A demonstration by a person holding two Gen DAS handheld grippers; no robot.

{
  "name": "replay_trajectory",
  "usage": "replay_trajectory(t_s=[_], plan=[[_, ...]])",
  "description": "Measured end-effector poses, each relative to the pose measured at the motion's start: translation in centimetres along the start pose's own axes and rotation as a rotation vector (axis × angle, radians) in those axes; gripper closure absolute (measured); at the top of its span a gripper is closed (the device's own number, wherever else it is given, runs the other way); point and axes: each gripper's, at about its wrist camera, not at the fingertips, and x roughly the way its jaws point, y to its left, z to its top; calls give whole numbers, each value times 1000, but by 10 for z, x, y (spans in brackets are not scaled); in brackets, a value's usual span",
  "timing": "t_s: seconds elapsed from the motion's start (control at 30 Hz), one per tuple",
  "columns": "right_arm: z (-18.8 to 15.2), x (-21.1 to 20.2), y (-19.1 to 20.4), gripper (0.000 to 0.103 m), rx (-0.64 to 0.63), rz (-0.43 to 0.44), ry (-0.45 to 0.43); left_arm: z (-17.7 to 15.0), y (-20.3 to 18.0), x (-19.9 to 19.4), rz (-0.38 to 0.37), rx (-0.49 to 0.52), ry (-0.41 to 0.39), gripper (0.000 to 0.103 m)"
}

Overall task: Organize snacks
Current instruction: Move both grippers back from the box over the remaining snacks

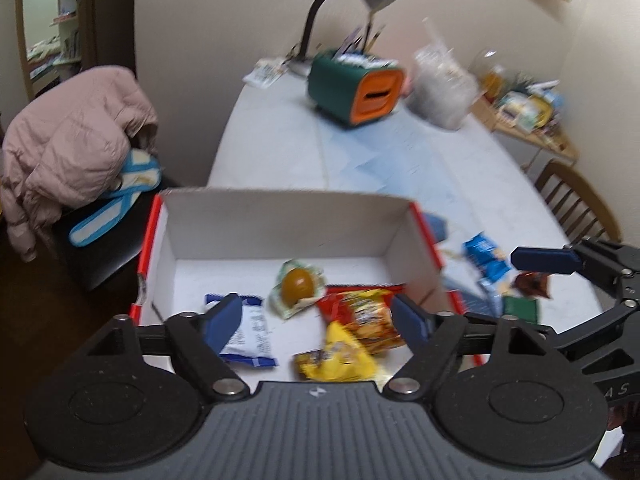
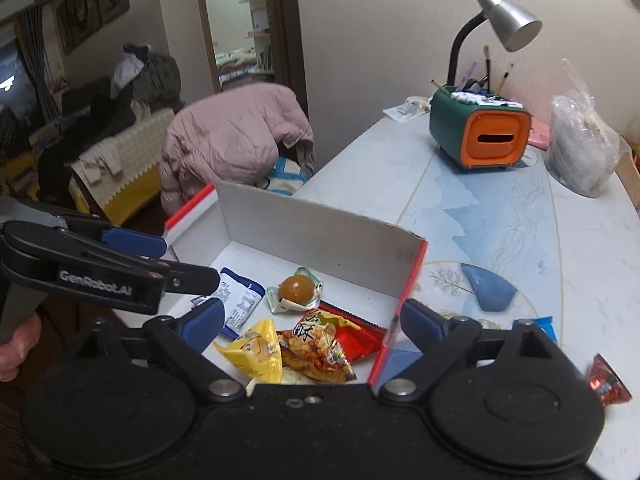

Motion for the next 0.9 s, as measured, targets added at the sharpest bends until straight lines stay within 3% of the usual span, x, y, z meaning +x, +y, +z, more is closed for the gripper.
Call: replay_trajectory(t_s=[0.1,0.2,0.47,0.67,0.9], plan=[[-4,-20,-6,7,22,7,-28,-1,-13,-9,-23,10,-23,20],[-12,-38,-12,0,45,2,-61,-4,-26,-16,-46,20,-40,19],[-40,-79,-45,0,114,-25,-109,-14,-64,-23,-105,54,-63,18],[-64,-105,-79,0,160,-89,-113,-16,-98,-12,-151,53,-77,1],[-95,-120,-133,0,218,-157,-86,-18,-154,17,-155,86,-43,1]])
